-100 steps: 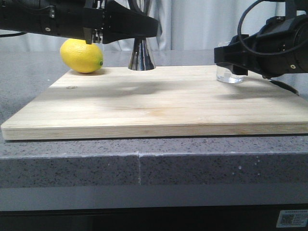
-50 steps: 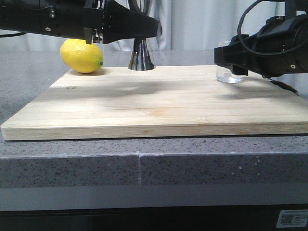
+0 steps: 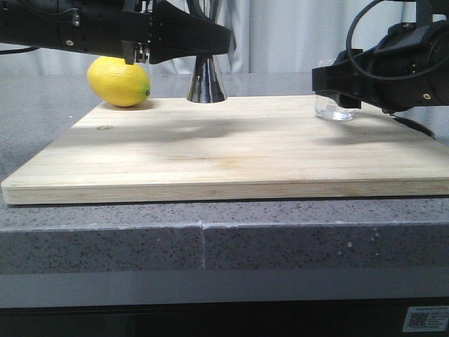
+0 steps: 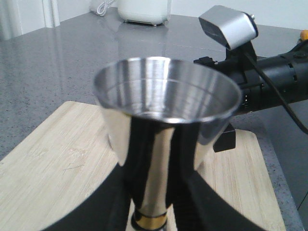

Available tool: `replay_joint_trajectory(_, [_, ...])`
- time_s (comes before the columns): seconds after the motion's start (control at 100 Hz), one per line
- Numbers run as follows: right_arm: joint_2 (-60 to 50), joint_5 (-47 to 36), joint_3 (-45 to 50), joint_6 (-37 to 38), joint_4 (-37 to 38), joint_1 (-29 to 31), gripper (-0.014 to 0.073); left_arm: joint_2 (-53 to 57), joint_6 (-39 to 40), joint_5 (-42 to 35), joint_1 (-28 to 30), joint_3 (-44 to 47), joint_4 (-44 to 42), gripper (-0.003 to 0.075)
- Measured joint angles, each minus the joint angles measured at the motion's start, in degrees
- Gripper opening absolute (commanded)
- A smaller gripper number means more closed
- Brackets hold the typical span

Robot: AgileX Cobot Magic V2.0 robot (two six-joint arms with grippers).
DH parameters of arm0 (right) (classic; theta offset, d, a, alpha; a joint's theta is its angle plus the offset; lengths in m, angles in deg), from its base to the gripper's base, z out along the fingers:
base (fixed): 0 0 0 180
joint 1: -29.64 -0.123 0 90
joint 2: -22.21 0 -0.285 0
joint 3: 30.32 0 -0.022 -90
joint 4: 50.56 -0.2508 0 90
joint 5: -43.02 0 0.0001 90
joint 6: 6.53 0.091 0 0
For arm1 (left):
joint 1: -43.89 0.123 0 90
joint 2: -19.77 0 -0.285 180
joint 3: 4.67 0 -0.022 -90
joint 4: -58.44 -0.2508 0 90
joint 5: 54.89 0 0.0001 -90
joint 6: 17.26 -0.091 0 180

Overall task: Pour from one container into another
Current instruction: 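Close the right gripper around the glass beaker, then lift the beaker with the right gripper and bring it above the jigger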

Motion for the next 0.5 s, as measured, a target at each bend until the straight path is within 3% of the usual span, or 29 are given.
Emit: replay_joint_trajectory(0.5, [0.0,-1.7,0.0,0.0,0.5,0.0,0.0258,0.0,0.0,0.0,0.0,0.0,0.0,0.0166])
